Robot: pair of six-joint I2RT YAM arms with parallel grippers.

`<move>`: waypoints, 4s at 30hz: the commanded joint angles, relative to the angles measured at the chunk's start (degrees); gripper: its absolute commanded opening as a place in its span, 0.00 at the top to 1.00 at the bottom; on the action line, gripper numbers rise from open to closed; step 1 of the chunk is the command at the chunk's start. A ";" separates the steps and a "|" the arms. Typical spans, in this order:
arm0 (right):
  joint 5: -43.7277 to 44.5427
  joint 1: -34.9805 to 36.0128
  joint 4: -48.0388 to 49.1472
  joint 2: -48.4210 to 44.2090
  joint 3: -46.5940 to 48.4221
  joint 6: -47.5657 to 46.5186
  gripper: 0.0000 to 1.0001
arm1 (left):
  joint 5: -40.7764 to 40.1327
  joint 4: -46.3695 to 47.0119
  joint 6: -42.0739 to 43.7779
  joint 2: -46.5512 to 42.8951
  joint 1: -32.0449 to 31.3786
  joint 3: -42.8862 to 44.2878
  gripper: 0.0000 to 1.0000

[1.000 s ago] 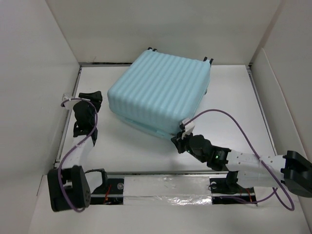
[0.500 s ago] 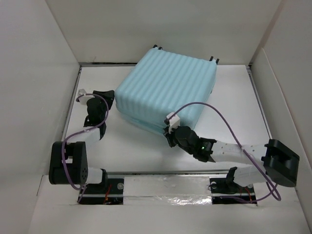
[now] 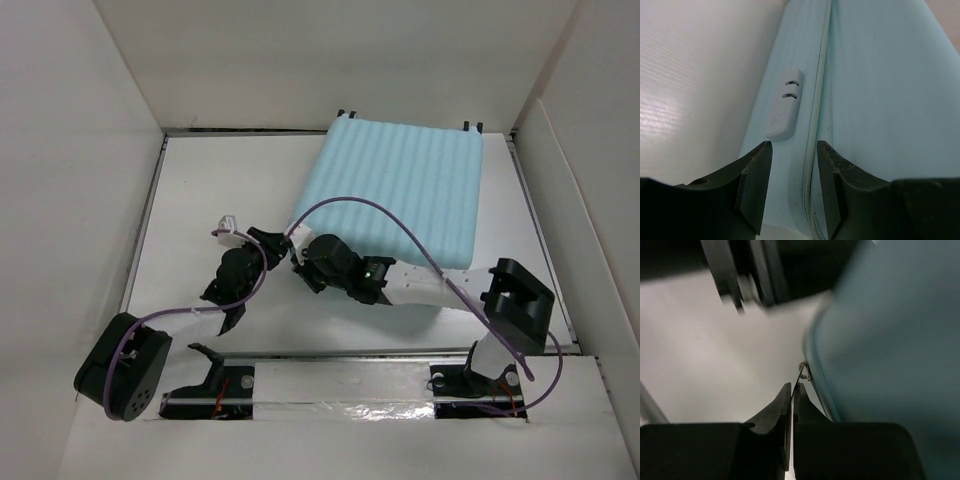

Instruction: Pack the luggage

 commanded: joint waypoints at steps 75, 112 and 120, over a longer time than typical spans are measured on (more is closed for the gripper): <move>-32.67 -27.92 2.09 -48.37 -26.40 0.10 1.00 | 19.61 27.75 -9.36 20.04 21.24 26.05 1.00; -26.54 -17.56 -9.61 -63.74 -34.30 9.58 0.33 | 38.42 -15.93 -4.96 72.40 10.43 99.41 0.01; -24.78 -17.56 -11.72 -64.89 -32.90 9.85 0.25 | 35.70 -13.40 -10.49 79.62 9.20 105.93 0.03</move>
